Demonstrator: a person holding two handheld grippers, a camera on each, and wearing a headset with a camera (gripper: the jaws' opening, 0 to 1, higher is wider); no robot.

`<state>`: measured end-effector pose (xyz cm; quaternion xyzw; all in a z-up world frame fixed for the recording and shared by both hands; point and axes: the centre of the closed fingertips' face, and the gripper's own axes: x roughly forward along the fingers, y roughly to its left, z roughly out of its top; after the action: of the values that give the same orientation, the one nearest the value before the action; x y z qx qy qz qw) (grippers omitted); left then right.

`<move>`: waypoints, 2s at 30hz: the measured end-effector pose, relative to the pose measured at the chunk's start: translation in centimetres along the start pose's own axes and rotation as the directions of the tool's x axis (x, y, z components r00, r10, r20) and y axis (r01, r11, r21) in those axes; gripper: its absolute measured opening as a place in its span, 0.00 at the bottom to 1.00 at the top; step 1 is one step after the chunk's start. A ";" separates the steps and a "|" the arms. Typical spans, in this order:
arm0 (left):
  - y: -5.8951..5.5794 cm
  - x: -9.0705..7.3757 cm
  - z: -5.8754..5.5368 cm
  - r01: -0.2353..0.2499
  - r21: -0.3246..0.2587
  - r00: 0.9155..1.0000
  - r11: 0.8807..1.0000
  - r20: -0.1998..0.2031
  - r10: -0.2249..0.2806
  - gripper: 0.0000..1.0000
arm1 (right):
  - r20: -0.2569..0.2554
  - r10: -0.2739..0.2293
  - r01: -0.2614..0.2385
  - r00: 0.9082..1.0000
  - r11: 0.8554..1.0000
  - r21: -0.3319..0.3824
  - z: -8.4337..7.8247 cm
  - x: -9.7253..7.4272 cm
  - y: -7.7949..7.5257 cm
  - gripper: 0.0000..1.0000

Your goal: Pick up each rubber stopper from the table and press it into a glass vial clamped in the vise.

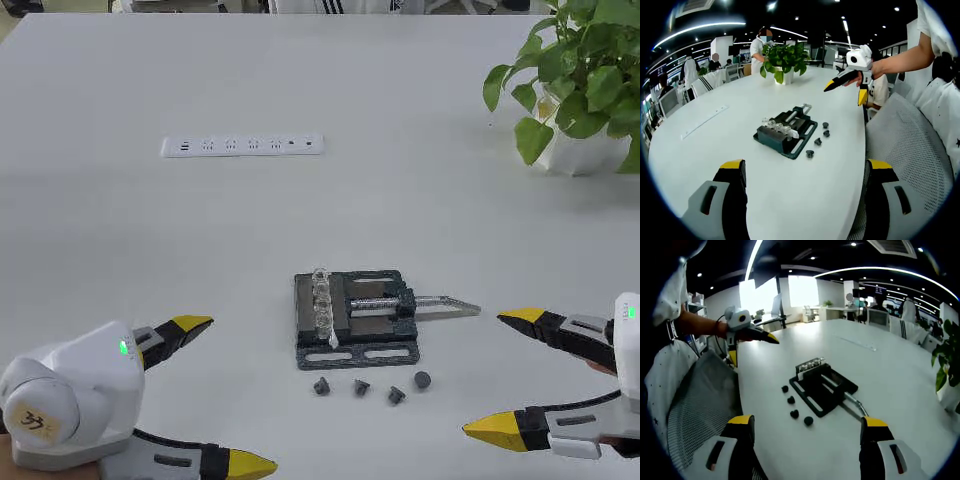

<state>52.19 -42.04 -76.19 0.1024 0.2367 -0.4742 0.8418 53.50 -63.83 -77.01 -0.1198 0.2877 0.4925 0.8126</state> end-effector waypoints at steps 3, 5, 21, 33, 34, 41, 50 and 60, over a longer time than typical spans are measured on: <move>0.0 0.0 0.1 0.000 -0.001 1.000 1.000 0.004 0.000 0.99 | -0.011 0.006 -0.006 1.000 1.000 -0.008 0.1 0.1 0.1 0.85; 0.1 0.1 0.1 0.002 0.000 1.000 1.000 0.004 -0.002 0.99 | -0.026 0.009 -0.010 1.000 1.000 -0.018 0.0 0.2 0.1 0.85; 0.1 0.1 0.3 0.001 0.001 1.000 1.000 0.030 -0.001 0.99 | -0.220 0.108 -0.132 0.970 0.986 -0.098 0.4 2.3 0.8 0.64; 0.3 0.4 0.5 0.003 -0.016 0.998 1.000 0.063 -0.002 0.99 | -0.471 0.134 -0.286 0.872 0.920 -0.268 -2.0 5.3 0.8 0.40; 0.3 0.4 0.5 0.002 -0.017 0.998 1.000 0.066 -0.001 0.99 | -0.485 0.129 -0.288 0.865 0.919 -0.269 -2.4 5.6 0.5 0.38; 0.6 0.4 0.4 -0.005 -0.034 0.996 0.999 0.086 0.008 0.99 | -0.549 0.129 -0.352 0.826 0.878 -0.323 -2.6 7.0 0.4 0.22; 0.6 0.3 0.3 -0.009 -0.048 0.995 0.999 0.099 0.014 0.98 | -0.629 0.112 -0.420 0.770 0.830 -0.367 -3.6 7.8 0.3 0.16; 0.6 0.3 0.2 -0.013 -0.061 0.994 0.998 0.107 0.020 0.98 | -0.656 0.098 -0.443 0.748 0.810 -0.384 -4.5 8.1 0.1 0.13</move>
<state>52.85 -42.04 -76.13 0.0533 0.2044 -0.4647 0.8599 54.71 -60.03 -85.35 -0.4402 0.4044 0.6026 0.5288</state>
